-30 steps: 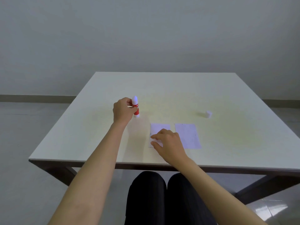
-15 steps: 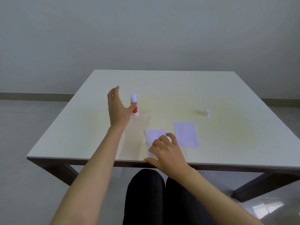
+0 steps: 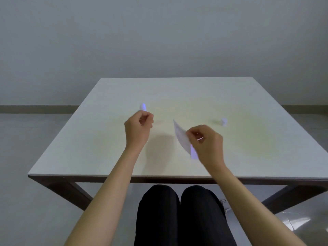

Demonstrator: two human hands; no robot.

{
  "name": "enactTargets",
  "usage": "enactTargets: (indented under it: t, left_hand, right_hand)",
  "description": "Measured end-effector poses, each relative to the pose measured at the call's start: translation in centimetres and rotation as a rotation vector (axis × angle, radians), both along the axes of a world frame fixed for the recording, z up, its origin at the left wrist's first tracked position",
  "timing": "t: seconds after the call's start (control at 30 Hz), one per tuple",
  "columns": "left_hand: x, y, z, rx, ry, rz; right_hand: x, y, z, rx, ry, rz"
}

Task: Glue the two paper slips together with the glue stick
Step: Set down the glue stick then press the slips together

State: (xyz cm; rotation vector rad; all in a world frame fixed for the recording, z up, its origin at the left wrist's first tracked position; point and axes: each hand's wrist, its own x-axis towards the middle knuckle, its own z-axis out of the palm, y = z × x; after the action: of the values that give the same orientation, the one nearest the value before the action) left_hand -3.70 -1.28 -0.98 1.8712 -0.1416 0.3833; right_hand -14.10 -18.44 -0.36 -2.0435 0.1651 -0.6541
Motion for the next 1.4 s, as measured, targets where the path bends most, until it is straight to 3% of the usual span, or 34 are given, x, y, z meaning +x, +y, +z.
enactTargets:
  t: [0.13, 0.2, 0.3, 0.53, 0.7, 1.0, 1.4]
  left_hand:
    - [-1.0, -1.4, -0.5, -0.062, 0.463, -0.271]
    - [-1.6, -2.4, -0.7, -0.162, 0.586, -0.36]
    - [-2.2, -3.8, -0.5, -0.313, 0.606, -0.359]
    - [-2.5, -5.7, 0.3, -0.329, 0.587, -0.341]
    - [-3.0, -7.0, -0.4, -0.214, 0.52, -0.357]
    - [-3.2, -7.4, -2.4, -0.009, 0.521, -0.344]
    - [-3.7, -7.7, -2.6, 0.243, 0.421, -0.335]
  right_hand:
    - [1.0, -2.1, 0.8, 0.668, 0.088, 0.012]
    - [0.8, -2.4, 0.5, 0.882, 0.094, 0.047]
    - [0.2, -2.6, -0.3, 0.961, 0.103, 0.07]
    - [-0.6, -3.9, -1.5, 1.054, 0.103, 0.004]
    - [-1.1, -4.9, -2.3, 0.927, 0.177, 0.001]
    - [-0.7, -7.7, -2.7, 0.432, 0.466, -0.078]
    - [-0.7, -8.5, -3.4, 0.259, 0.529, -0.069]
